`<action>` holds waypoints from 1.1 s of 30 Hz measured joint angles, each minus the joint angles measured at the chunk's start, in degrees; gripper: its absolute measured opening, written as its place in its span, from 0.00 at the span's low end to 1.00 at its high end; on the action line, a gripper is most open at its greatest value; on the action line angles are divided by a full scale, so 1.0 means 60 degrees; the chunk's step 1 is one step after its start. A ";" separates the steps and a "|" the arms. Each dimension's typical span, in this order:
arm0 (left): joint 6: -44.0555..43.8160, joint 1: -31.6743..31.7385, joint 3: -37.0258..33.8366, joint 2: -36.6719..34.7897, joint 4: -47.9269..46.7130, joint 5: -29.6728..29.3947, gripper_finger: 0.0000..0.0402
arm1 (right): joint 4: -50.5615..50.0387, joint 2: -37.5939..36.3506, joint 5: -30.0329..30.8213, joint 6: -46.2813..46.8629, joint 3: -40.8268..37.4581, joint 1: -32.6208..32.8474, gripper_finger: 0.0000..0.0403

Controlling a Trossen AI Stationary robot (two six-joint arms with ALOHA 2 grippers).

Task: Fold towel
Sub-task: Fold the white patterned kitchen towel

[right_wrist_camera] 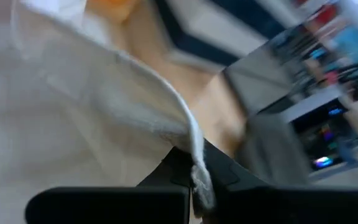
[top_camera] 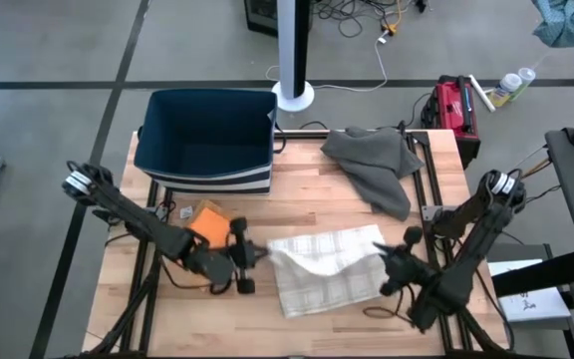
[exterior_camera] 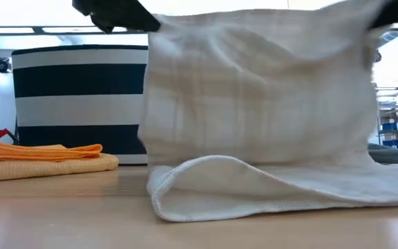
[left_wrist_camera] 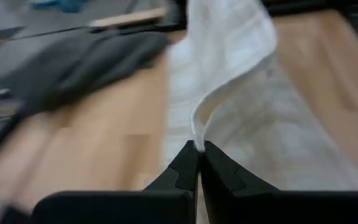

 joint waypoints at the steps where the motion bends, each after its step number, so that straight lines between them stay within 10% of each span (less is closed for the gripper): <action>1: 0.0031 0.0134 0.0000 -0.0223 -0.0147 -0.0134 0.00 | -0.0270 -0.0125 0.0350 0.0086 0.0000 -0.0265 0.01; 13: 0.0743 0.2184 -0.0011 -0.1290 -0.0594 -0.0535 0.00 | -0.0566 -0.2856 0.1964 -0.0983 -0.0067 -0.4205 0.01; 33: 0.0234 0.1560 -0.0018 0.1253 0.1192 0.0929 0.00 | 0.1527 -0.3216 -0.3364 -0.1679 -0.1702 -0.2566 0.01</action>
